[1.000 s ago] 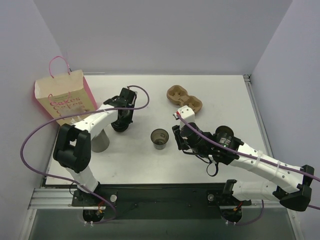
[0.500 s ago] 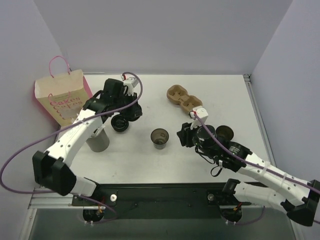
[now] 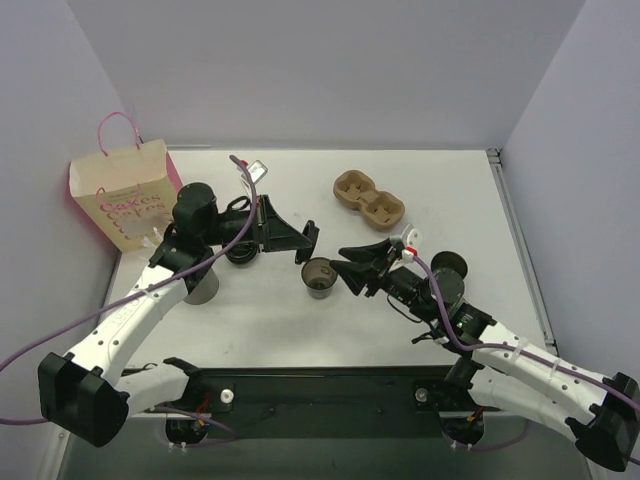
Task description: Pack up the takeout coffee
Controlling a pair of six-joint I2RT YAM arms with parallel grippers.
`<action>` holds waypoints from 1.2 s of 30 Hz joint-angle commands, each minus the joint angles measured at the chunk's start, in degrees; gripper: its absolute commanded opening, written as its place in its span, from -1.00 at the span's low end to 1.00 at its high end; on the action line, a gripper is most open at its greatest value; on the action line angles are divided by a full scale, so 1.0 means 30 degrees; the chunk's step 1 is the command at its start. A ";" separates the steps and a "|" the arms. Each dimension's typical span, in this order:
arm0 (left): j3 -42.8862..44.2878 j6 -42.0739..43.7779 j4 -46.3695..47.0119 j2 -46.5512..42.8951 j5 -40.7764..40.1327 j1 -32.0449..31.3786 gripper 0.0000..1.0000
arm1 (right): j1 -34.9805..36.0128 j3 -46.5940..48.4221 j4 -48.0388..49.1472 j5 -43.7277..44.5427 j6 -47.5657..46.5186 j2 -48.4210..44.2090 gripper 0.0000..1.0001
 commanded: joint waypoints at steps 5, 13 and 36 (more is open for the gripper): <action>-0.1425 -0.5452 0.6858 -0.0621 0.2882 -0.0063 -0.54 | -0.0135 0.0538 0.6654 -0.3178 -0.0285 0.1137 -0.28; -0.2011 -0.7004 0.8408 -0.0884 0.3088 -0.0092 -0.54 | -0.1334 0.0068 0.8762 -0.4259 -0.1023 0.2307 -0.28; -0.2978 -0.7269 0.8527 -0.1325 0.3146 -0.0238 -0.54 | -0.1805 0.1825 0.9383 -0.7250 -0.0755 0.4125 -0.36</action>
